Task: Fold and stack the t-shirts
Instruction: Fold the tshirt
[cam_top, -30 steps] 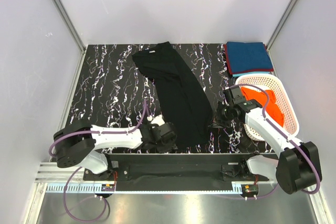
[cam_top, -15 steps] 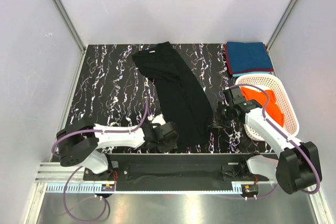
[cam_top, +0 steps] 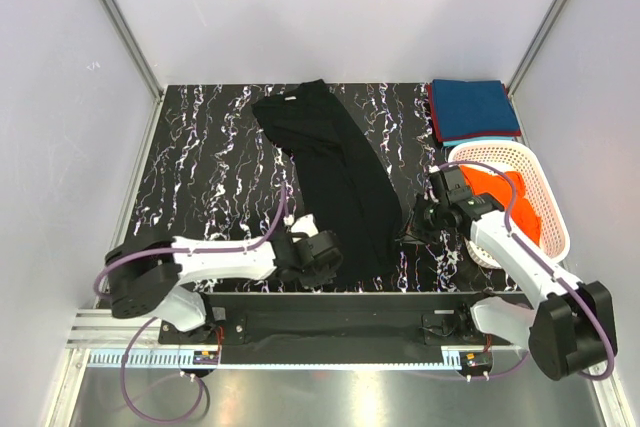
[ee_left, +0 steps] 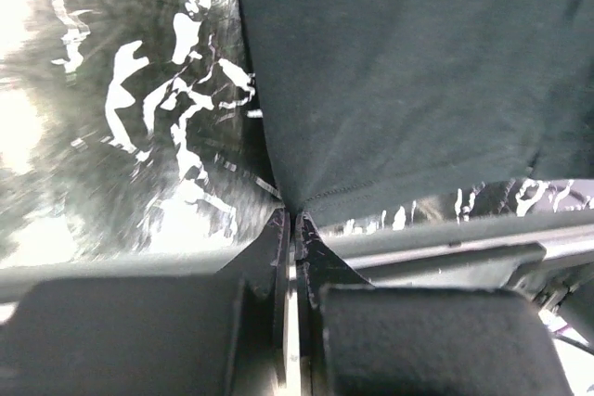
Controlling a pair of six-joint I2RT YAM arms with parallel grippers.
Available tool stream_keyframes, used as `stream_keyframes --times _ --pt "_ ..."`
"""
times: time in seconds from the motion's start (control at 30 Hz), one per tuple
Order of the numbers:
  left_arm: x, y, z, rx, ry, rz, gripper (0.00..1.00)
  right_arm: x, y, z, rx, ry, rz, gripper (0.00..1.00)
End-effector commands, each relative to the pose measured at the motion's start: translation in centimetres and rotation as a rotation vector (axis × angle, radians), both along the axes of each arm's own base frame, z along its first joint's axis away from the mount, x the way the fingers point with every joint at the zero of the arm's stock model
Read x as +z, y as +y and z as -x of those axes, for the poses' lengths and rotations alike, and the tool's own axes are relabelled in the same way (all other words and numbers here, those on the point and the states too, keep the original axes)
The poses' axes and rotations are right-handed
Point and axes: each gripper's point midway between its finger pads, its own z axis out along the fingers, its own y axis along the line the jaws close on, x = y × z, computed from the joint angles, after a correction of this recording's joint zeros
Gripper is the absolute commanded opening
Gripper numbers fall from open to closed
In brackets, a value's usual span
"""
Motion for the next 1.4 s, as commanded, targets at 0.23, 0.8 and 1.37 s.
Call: stream_keyframes --times 0.23,0.8,1.37 --pt "8.6 3.3 0.1 -0.052 -0.17 0.008 0.0 4.1 1.8 3.1 0.057 -0.065 -0.165 0.0" --pt "6.0 8.4 8.3 -0.157 -0.067 -0.156 0.0 1.1 2.8 11.2 0.062 0.045 -0.132 0.0" --pt "7.2 4.0 2.9 -0.09 -0.097 0.127 0.0 2.3 3.8 4.8 0.123 -0.165 0.018 0.0"
